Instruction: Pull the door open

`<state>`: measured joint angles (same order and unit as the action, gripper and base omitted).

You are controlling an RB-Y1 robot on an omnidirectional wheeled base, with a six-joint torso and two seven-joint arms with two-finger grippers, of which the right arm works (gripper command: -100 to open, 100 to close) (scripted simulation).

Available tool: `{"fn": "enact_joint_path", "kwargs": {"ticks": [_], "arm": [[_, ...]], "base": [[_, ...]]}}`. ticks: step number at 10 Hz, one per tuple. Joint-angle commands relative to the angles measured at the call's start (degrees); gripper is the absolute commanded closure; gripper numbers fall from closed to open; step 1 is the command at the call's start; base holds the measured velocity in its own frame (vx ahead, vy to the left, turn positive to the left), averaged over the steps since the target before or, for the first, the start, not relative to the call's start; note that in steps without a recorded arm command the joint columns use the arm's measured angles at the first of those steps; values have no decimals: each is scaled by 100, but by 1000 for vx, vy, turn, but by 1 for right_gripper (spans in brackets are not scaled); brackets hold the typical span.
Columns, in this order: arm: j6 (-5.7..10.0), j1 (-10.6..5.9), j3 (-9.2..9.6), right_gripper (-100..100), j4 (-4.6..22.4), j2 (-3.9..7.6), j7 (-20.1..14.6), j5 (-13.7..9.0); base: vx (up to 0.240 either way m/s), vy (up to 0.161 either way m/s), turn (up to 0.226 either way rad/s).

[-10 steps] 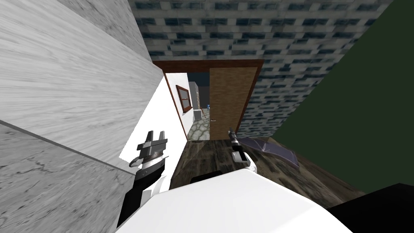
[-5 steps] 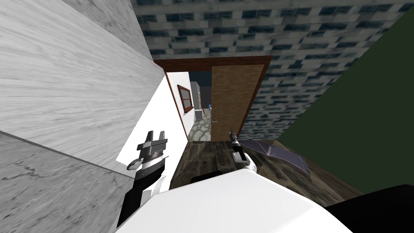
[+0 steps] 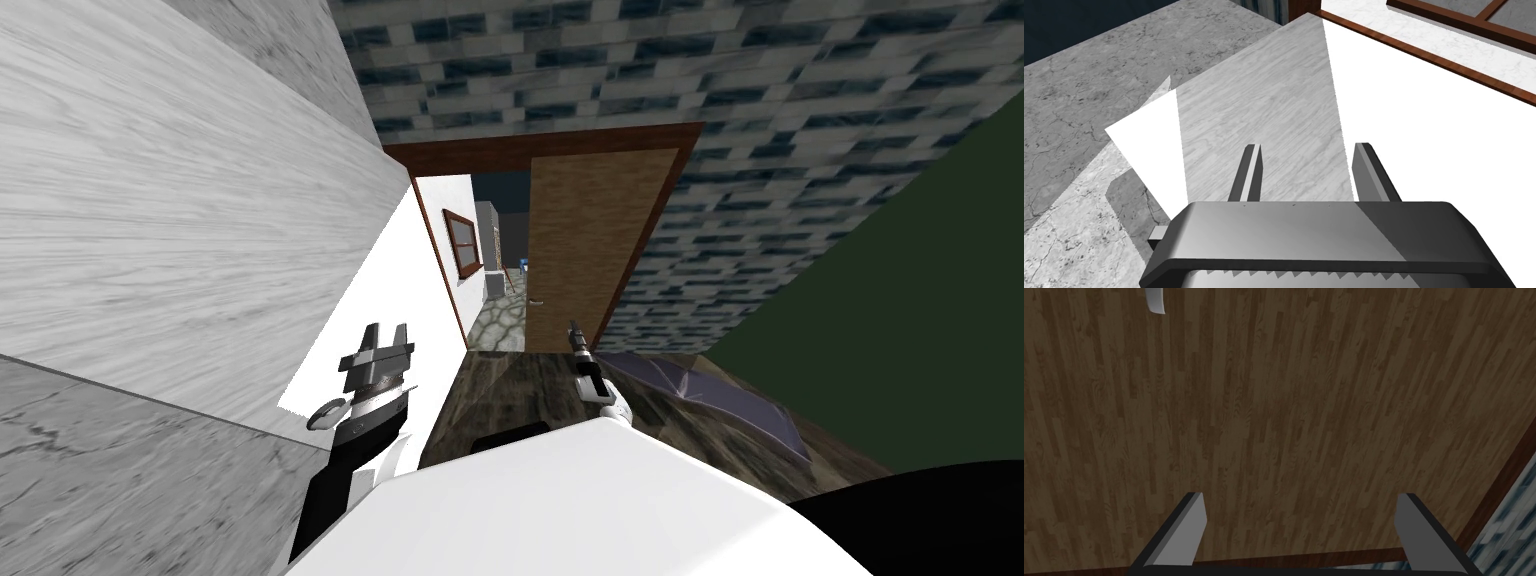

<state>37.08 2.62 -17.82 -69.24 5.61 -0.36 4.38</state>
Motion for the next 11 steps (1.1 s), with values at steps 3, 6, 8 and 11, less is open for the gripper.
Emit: {"fn": "enact_joint_path", "kwargs": {"ticks": [3,6,8,11], "arm": [[136,-203,-169,-100,472,19,-44,63],[237,-349,-294,-100,878,27,-75,111],[334,-489,-415,-100,1225,31,-105,157],[476,-695,-592,-100,1732,35,-150,224]], "base": [[61,-3,50],[71,-10,49],[78,-16,70],[104,-15,68]]}}
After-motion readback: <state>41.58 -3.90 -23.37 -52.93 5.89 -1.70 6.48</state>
